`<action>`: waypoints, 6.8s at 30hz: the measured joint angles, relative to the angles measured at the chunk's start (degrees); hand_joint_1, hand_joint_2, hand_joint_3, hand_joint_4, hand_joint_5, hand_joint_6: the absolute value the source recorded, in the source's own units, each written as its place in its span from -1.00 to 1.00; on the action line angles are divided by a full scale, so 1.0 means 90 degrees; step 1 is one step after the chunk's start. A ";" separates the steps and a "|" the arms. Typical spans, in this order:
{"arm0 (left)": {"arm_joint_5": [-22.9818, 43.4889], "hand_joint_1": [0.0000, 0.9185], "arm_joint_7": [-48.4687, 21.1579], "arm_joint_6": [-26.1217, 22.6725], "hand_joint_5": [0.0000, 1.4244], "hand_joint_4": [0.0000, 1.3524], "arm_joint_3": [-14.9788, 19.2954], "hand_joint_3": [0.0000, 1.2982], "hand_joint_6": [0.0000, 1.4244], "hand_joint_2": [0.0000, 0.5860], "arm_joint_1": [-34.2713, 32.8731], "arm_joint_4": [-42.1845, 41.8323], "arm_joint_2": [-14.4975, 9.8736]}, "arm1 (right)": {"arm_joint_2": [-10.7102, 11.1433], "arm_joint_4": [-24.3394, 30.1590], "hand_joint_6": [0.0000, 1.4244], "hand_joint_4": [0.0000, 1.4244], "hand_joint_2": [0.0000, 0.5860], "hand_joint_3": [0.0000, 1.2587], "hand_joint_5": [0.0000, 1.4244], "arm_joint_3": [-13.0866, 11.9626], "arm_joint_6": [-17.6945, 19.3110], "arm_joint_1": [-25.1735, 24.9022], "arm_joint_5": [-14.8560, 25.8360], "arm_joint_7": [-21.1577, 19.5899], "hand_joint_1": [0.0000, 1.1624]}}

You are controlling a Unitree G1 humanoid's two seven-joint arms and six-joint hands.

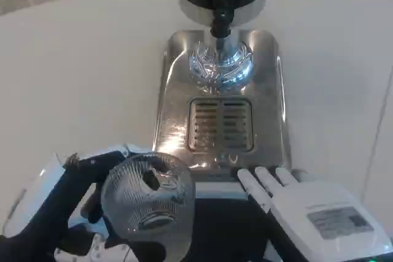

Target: Grasp the cup under the faucet to collect the drink, then remove the cup.

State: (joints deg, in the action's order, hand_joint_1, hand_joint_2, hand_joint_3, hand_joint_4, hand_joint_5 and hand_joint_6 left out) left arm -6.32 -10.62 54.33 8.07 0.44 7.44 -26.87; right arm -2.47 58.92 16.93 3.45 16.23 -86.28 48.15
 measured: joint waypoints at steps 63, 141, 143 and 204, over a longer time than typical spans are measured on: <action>-0.1896 0.34 0.2120 -0.1058 0.95 0.70 -0.0746 0.43 1.00 -0.98 -0.3043 0.2856 0.0968 | -0.0009 0.0029 -1.00 -1.00 0.76 -1.00 -1.00 -0.0012 0.0009 0.0099 -0.0139 0.0327 -0.12; -0.2439 -0.63 0.4216 -0.0343 -0.60 -0.93 -0.2152 -0.90 -0.47 -0.87 -0.5154 0.5402 0.0170 | -0.0059 -0.0097 -1.00 -1.00 0.67 -1.00 -1.00 -0.0382 -0.0574 -0.0530 0.0151 0.0589 -0.17; -0.2334 -0.68 0.4113 -0.0304 -0.58 -0.90 -0.2018 -0.89 -0.46 -0.84 -0.5000 0.5284 0.0090 | -0.0061 -0.0127 -1.00 -1.00 0.67 -1.00 -1.00 -0.0402 -0.0613 -0.0544 0.0233 0.0551 -0.18; -0.2607 -0.78 0.2202 -0.0435 -0.78 -0.89 -0.0769 -0.86 -0.62 -0.74 -0.0848 0.1306 -0.1824 | 0.0643 -0.1767 -1.00 -1.00 0.72 -1.00 -1.00 -0.1270 -0.4688 -0.5174 0.5174 -0.1393 -0.56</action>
State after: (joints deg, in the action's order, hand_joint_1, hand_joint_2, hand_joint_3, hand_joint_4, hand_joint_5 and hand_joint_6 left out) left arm -29.79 9.20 50.42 1.15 -7.20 19.19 -43.29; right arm 3.32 43.02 5.50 -38.74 -30.34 -39.72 35.61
